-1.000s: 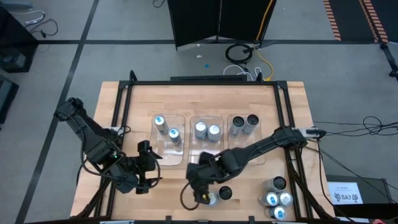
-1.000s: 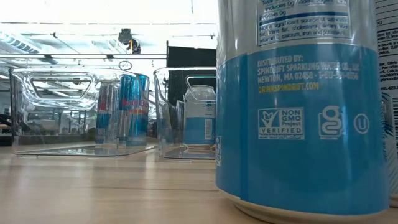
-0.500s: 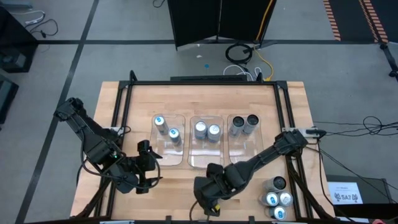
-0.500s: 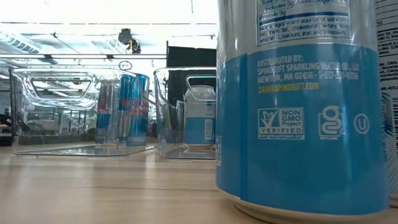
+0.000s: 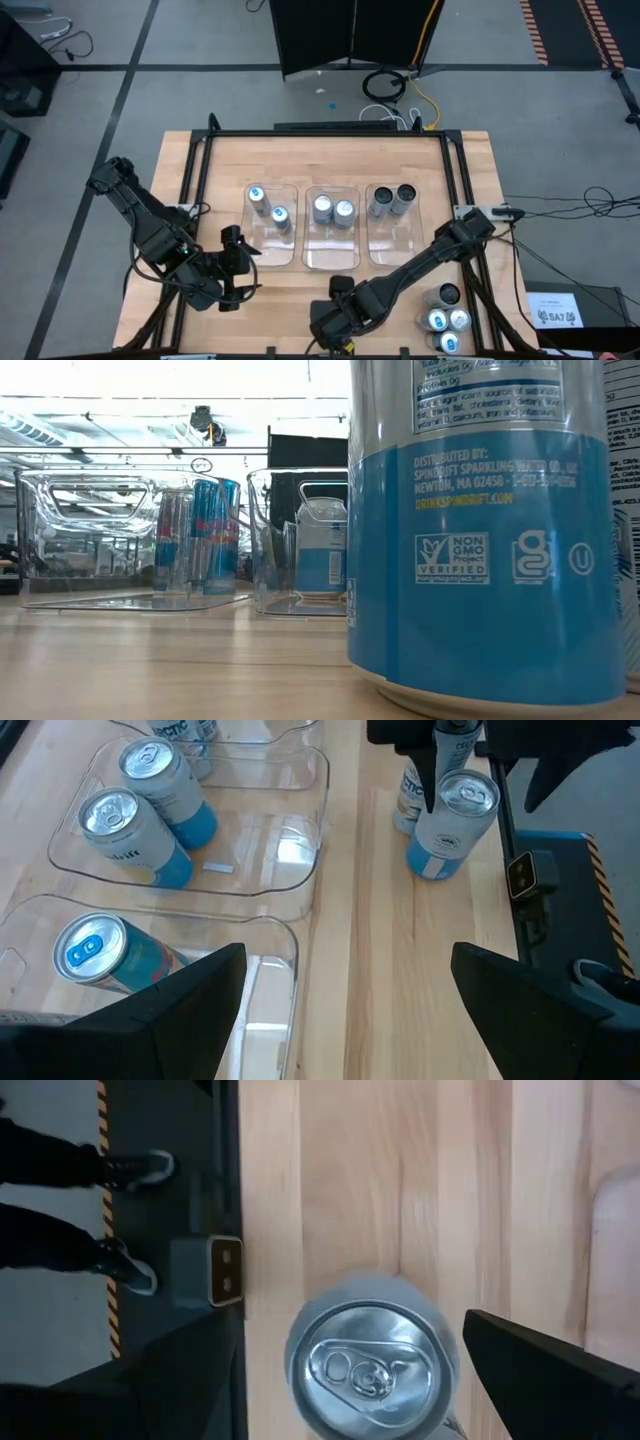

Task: Sort soda cans
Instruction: Put the left blue-white soda can into the middle transparent bin

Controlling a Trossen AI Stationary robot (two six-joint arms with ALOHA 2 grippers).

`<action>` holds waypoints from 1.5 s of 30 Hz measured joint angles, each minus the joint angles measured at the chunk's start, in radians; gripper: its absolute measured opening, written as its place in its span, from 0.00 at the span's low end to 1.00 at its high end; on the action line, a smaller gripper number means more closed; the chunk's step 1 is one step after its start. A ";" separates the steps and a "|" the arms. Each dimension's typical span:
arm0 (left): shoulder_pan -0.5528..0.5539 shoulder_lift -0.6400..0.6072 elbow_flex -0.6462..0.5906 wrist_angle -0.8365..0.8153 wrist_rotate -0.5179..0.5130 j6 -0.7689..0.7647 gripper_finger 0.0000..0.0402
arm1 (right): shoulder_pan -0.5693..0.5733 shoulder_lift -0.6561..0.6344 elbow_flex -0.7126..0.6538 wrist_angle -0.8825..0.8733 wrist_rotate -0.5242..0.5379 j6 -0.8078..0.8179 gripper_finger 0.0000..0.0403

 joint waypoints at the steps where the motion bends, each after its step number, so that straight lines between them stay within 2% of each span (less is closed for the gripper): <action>1: 0.000 0.000 0.000 0.000 0.000 0.000 0.90 | 0.000 0.003 0.000 -0.007 -0.001 -0.001 0.94; 16: 0.000 0.000 0.000 0.000 0.000 0.000 0.90 | -0.007 0.015 0.001 -0.067 0.023 -0.135 0.94; 21: 0.000 0.000 0.000 0.000 0.000 0.000 0.90 | -0.008 0.061 0.000 -0.069 -0.037 -0.177 0.94; 33: 0.000 0.000 0.000 0.000 -0.002 -0.001 0.90 | -0.012 0.073 0.002 -0.078 -0.012 -0.165 0.94; 36: 0.000 0.000 0.000 0.000 -0.003 -0.001 0.90 | -0.013 0.072 0.001 -0.078 -0.012 -0.153 0.89; 41: 0.000 0.000 0.000 -0.001 -0.004 0.000 0.90 | -0.015 0.072 0.009 -0.086 -0.012 -0.129 0.71; 45: 0.000 0.000 0.000 0.000 -0.004 0.000 0.90 | -0.015 0.065 0.010 -0.096 -0.012 -0.127 0.69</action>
